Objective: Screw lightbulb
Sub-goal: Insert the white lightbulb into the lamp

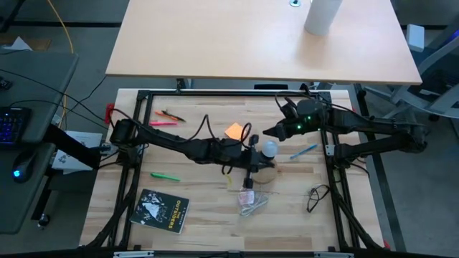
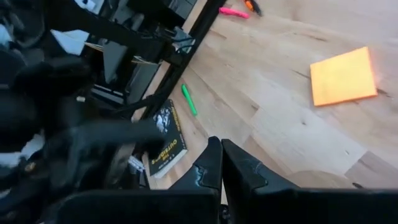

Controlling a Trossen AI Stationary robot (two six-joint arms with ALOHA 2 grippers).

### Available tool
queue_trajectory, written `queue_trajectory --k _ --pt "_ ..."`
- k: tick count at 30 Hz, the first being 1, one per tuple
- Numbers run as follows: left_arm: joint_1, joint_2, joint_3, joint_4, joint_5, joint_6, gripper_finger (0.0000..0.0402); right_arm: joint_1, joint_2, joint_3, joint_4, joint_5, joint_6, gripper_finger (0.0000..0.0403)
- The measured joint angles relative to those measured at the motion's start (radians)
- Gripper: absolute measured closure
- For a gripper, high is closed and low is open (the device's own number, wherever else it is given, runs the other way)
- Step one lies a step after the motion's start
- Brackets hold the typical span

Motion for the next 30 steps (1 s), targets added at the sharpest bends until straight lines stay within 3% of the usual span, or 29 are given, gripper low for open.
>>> queue_trajectory --k 8,30 --pt "0.046 -0.014 0.000 -0.039 -0.011 -0.005 0.0401 0.062 -0.007 0.000 -0.012 0.015 0.024 0.0403" --pt "0.161 -0.142 0.000 -0.424 -0.047 0.077 0.0402 0.188 -0.172 0.000 -0.217 0.128 0.077 0.0403"
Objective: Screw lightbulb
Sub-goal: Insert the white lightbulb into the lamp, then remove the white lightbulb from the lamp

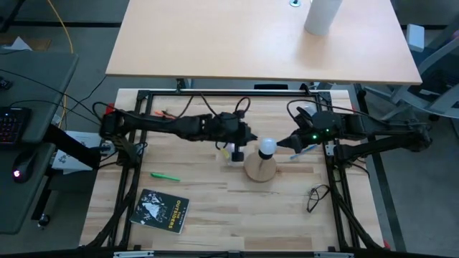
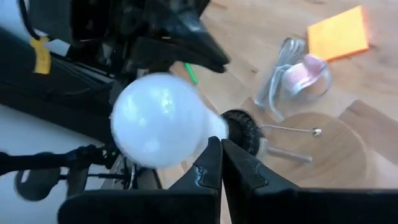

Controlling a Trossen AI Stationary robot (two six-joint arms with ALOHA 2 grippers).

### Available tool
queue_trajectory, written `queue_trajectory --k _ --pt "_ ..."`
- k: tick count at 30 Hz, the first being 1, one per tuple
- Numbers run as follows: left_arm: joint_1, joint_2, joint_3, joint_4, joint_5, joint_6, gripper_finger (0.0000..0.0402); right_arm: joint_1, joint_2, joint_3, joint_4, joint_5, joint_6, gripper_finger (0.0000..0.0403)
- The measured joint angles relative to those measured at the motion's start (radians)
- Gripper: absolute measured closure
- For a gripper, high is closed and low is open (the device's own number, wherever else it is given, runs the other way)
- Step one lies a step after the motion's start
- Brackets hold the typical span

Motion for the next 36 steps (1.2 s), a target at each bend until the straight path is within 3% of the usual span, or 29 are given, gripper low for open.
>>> queue_trajectory --k 10,17,21,26,31,36 --pt "0.085 -0.110 -0.029 -0.174 -0.005 0.005 0.0402 0.004 -0.083 0.000 -0.084 0.044 -0.008 0.0403" --pt "0.150 -0.241 -0.191 -0.013 -0.008 -0.063 0.0401 0.075 -0.089 0.000 -0.035 0.080 -0.004 0.0403" --pt "0.186 -0.229 -0.258 0.181 0.068 -0.136 0.0402 0.216 -0.025 0.000 0.063 0.196 0.046 0.0403" --pt "0.202 -0.123 -0.238 0.327 0.176 -0.180 0.0402 0.409 0.087 0.001 0.169 0.385 0.140 0.0403" --pt "0.174 0.003 -0.121 0.308 0.288 -0.135 0.0401 0.540 0.200 0.000 0.225 0.580 0.257 0.0403" --pt "0.147 0.092 0.010 0.241 0.320 -0.048 0.0402 0.567 0.269 0.000 0.308 0.714 0.284 0.0403"
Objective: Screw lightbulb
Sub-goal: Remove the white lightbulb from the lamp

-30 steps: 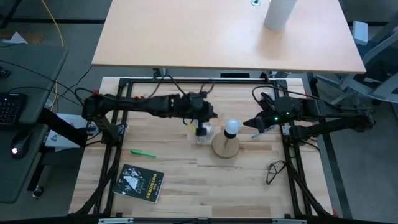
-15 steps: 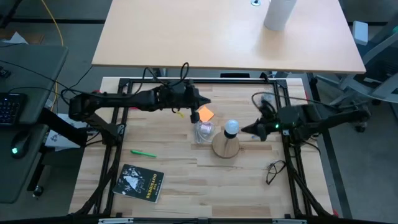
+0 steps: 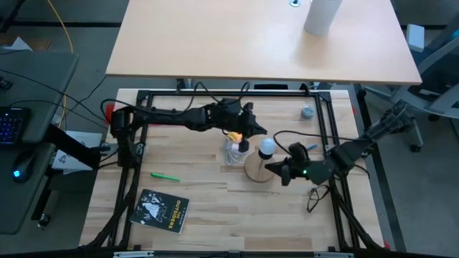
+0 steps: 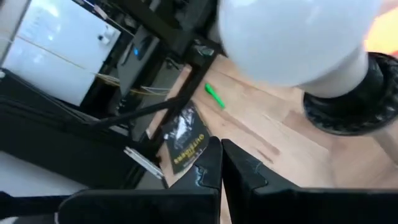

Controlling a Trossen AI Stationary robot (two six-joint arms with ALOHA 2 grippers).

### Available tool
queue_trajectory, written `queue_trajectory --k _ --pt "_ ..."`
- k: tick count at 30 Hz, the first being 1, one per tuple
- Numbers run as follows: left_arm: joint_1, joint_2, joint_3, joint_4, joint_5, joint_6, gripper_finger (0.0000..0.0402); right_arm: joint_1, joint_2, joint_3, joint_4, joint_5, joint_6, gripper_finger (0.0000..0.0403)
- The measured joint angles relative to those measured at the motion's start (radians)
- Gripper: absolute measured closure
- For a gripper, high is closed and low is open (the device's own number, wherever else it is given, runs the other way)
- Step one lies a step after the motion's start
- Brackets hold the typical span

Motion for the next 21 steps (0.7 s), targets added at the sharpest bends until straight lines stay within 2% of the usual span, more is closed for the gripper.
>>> queue_trajectory --k 4,9,13,16,21 --pt "0.028 -0.028 0.037 -0.106 -0.006 0.043 0.0402 0.003 -0.018 0.000 -0.008 0.017 -0.057 0.0403" --pt "0.118 -0.188 0.038 -0.320 -0.051 0.059 0.0401 0.020 -0.149 0.000 -0.116 0.046 -0.130 0.0403" --pt "0.172 -0.378 -0.008 -0.439 -0.065 0.050 0.0402 0.051 -0.306 0.000 -0.211 0.149 -0.214 0.0403" --pt "0.187 -0.539 -0.069 -0.456 -0.082 0.005 0.0402 0.067 -0.435 0.001 -0.260 0.281 -0.293 0.0403" --pt "0.169 -0.806 -0.202 -0.455 -0.181 -0.119 0.0402 0.082 -0.627 0.001 -0.262 0.456 -0.548 0.0403"
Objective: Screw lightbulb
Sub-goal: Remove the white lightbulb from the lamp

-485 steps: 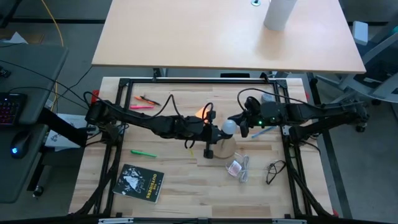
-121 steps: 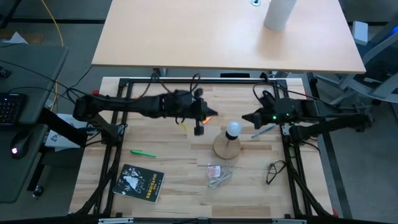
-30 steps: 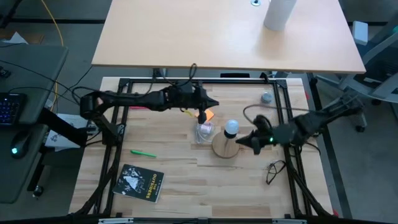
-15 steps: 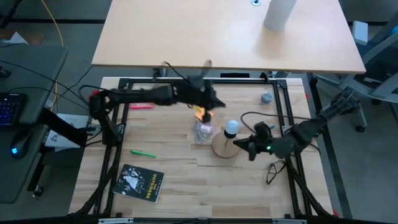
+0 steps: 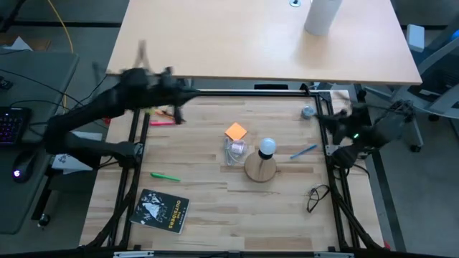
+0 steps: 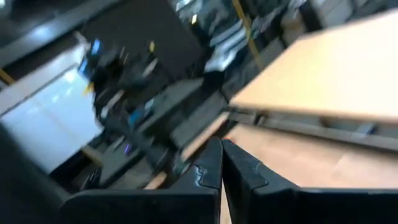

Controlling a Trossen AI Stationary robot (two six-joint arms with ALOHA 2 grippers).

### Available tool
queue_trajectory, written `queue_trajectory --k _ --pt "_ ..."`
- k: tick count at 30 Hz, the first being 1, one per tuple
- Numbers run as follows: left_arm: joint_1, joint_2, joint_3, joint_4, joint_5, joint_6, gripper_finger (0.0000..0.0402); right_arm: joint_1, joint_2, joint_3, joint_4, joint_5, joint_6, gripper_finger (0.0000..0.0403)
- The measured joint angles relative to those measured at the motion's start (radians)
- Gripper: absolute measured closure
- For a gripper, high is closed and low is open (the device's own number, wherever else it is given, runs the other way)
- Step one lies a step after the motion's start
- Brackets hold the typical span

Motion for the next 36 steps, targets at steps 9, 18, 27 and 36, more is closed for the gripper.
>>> queue_trajectory --k 9,18,27,36 --pt "-0.086 -0.389 -0.255 0.053 -0.252 -0.177 0.0402 0.000 -0.266 0.000 0.095 0.093 -0.398 0.0403" --pt "-0.097 -0.547 -0.415 0.178 -0.385 -0.241 0.0402 -0.001 -0.325 0.000 0.172 0.103 -0.548 0.0403" --pt "-0.096 -0.549 -0.423 0.202 -0.394 -0.224 0.0402 -0.001 -0.325 0.000 0.171 0.103 -0.542 0.0403" --pt "-0.096 -0.187 -0.422 0.412 -0.141 -0.276 0.0402 -0.001 -0.071 -0.001 0.134 -0.033 -0.144 0.0403"
